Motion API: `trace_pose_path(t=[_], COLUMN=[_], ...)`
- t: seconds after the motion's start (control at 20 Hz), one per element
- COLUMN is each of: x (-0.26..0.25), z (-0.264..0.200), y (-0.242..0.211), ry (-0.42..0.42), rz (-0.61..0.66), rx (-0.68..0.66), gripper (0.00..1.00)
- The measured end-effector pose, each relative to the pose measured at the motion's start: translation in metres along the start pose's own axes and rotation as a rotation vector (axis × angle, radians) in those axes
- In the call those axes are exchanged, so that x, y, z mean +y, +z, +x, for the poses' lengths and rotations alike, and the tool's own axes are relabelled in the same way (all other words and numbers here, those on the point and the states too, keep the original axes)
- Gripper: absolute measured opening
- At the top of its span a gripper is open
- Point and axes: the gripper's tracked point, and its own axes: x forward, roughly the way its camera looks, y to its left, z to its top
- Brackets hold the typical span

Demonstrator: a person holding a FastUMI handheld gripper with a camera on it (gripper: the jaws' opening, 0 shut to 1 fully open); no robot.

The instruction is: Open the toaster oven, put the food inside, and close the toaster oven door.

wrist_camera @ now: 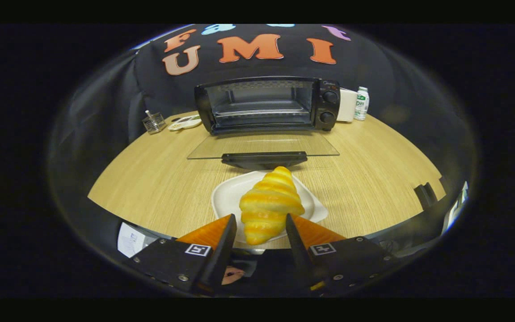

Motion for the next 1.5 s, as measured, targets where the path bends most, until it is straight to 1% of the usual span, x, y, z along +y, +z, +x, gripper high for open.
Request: trace_pose_path(t=[0.05, 0.1, 0.15, 0.25, 0.3, 0.35, 0.4, 0.45, 0.65, 0.85, 0.9, 0.95, 1.0, 1.05, 1.1, 1.15, 1.2, 1.3, 1.5], x=[0.000, 0.000, -0.005, -0.008, -0.013, -0.013, -0.009, -0.006, -0.014, -0.015, -0.016, -0.016, -0.017, -0.016, -0.014, -0.009, -0.010, -0.016, -0.015], z=[-0.003, -0.005, -0.006, -0.009, -0.007, -0.003, 0.003, 0.007, 0.026, 0.027, 0.027, 0.025, 0.025, 0.023, 0.020, 0.017, 0.011, -0.001, -0.014], y=[-0.002, -0.001, -0.002, -0.001, 0.005, 0.009, 0.009, 0.007, 0.000, -0.002, -0.003, -0.002, -0.002, -0.003, -0.003, -0.002, 0.003, 0.014, 0.045], ry=[-0.004, -0.008, -0.027, -0.028, -0.046, -0.054, -0.051, -0.045, -0.103, -0.104, -0.107, -0.104, -0.100, -0.086, -0.062, -0.023, -0.010, -0.007, 0.058], rz=[-0.014, -0.028, -0.028, -0.004, 0.000, 0.006, 0.010, 0.007, -0.001, -0.007, 0.002, -0.009, 0.008, 0.003, 0.030, 0.044, 0.062, 0.064, 0.101], rx=[0.005, -0.009, -0.008, -0.015, -0.027, -0.032, -0.021, -0.006, 0.032, 0.034, 0.033, 0.030, 0.028, 0.032, 0.034, 0.034, 0.019, -0.020, -0.091], gripper=[0.67, 0.72, 0.74, 0.81, 0.91, 0.96, 0.99, 0.99, 0.99, 0.87, 0.78, 0.73, 0.59, 0.54, 0.50, 0.49, 0.45, 0.45, 0.45])
